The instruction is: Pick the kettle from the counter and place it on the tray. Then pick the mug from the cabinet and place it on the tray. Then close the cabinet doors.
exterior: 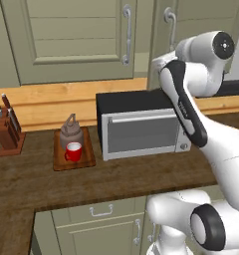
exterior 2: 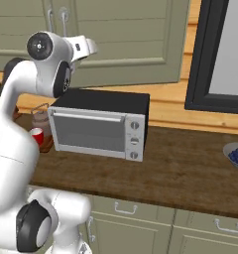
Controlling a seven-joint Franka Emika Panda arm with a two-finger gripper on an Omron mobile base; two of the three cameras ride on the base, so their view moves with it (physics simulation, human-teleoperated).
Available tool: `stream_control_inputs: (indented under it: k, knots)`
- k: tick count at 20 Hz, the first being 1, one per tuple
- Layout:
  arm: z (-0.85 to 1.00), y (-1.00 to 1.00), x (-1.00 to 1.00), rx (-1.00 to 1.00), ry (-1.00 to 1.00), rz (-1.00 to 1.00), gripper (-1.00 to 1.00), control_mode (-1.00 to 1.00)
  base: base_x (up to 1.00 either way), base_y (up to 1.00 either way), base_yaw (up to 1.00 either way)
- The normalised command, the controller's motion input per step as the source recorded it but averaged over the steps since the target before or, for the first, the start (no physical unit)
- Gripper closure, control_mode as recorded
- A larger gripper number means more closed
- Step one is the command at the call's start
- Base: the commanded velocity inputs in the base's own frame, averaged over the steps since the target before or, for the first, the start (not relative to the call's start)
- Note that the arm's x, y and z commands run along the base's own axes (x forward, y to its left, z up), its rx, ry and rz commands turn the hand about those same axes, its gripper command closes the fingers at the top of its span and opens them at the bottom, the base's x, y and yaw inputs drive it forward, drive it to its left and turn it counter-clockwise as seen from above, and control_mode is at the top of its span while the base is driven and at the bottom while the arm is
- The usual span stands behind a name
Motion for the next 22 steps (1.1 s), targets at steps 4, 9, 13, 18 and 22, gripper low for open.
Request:
stream_control_inputs:
  k: [4,9,13,18,22]
  knots:
    - [-0.16,0.01,0.66,-0.03,0.00,-0.04,-1.00,-1.00,0.00,0.00,0.00]
    - [-0.14,0.00,0.58,-0.01,0.00,-0.08,-1.00,-1.00,0.00,0.00,0.00]
    - [-0.13,0.00,0.58,0.00,0.00,-0.15,-1.00,-1.00,0.00,0.00,0.00]
    - [-0.14,0.00,0.58,0.00,0.00,-0.19,-1.00,-1.00,0.00,0.00,0.00]
    - [-0.04,0.00,0.42,0.00,0.01,-0.19,-1.00,-1.00,0.00,0.00,0.00]
